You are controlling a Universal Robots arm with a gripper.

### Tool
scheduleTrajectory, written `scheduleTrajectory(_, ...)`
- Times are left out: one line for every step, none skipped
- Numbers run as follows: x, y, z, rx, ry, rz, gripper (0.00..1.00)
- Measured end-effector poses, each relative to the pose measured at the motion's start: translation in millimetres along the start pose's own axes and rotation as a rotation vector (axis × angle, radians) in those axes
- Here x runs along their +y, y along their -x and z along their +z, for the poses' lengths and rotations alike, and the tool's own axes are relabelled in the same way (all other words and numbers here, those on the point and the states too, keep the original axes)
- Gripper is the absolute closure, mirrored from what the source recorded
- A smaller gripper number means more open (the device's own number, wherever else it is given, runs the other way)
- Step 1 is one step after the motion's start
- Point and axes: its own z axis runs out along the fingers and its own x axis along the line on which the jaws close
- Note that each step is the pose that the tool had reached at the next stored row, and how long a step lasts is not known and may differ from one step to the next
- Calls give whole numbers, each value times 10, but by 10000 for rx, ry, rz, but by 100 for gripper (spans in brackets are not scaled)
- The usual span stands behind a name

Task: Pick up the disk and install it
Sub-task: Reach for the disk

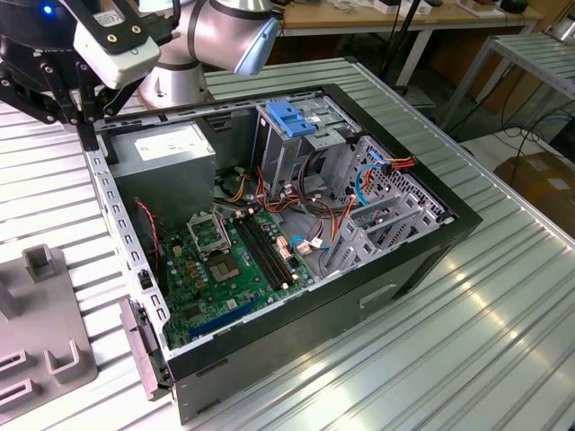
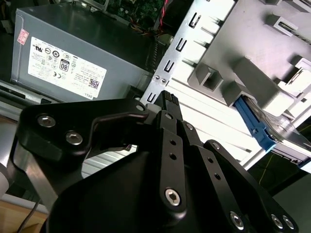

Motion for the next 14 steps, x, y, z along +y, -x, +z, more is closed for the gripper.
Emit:
scheduleTrajectory(-1, -10, 0, 0, 1, 0, 90)
scheduleTrajectory(-2, -27, -1, 0, 0, 0, 90)
scheduleTrajectory(-3, -37, -1, 0, 0, 0, 90)
scheduleTrajectory(-4, -47, -1, 0, 1, 0, 90)
scheduleTrajectory(-4, -57, -1, 0, 0, 0, 90)
scheduleTrajectory(-5, -67, -1, 0, 0, 0, 90)
scheduleTrajectory(-6, -83, -2, 0, 1, 1, 90)
scheduleTrajectory(-7, -95, -2, 0, 0, 1, 90)
scheduleTrajectory(-8, -106, -2, 0, 0, 1, 90)
scheduleTrajectory(-9, -121, -3, 0, 1, 1, 90)
scheduleTrajectory(-10, -131, -3, 0, 0, 1, 90)
scheduleTrajectory(-11, -144, -3, -1, 1, 1, 90)
scheduleTrajectory(-12, -157, -3, 0, 1, 1, 90)
scheduleTrajectory(-13, -171, -4, 0, 1, 0, 90)
